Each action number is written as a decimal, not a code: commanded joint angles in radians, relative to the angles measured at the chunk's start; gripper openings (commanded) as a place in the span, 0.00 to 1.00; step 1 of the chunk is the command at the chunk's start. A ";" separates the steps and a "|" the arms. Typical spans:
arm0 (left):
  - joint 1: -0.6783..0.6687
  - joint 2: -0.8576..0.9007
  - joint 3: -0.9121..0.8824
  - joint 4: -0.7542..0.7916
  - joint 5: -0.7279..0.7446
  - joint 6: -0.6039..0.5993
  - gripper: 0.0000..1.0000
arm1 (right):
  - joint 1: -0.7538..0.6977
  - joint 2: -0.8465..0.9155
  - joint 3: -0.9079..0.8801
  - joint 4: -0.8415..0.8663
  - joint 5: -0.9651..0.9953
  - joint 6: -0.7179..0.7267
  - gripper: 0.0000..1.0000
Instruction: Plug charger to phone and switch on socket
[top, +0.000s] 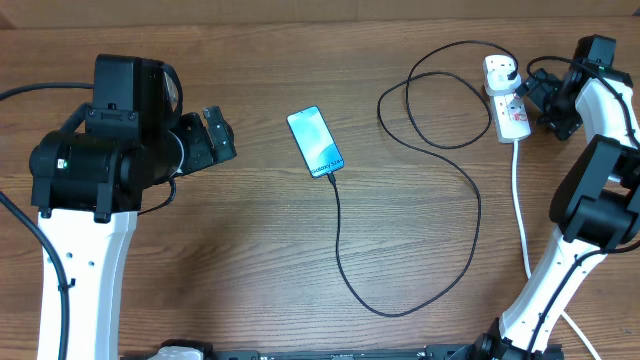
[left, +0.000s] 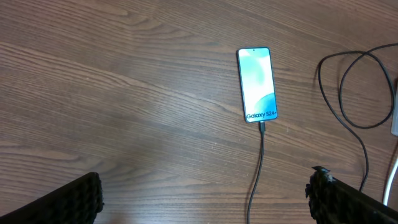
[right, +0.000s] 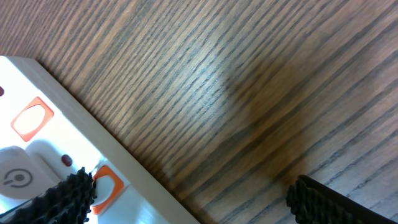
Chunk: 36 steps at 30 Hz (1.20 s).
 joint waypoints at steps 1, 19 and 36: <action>0.005 0.003 -0.002 0.001 -0.007 0.015 1.00 | 0.008 0.023 -0.007 -0.004 -0.043 0.000 1.00; 0.005 0.003 -0.002 0.001 -0.006 0.015 1.00 | 0.008 0.024 -0.019 -0.014 -0.053 0.000 1.00; 0.005 0.003 -0.002 0.001 -0.006 0.015 0.99 | 0.010 0.024 -0.058 0.004 -0.073 -0.001 1.00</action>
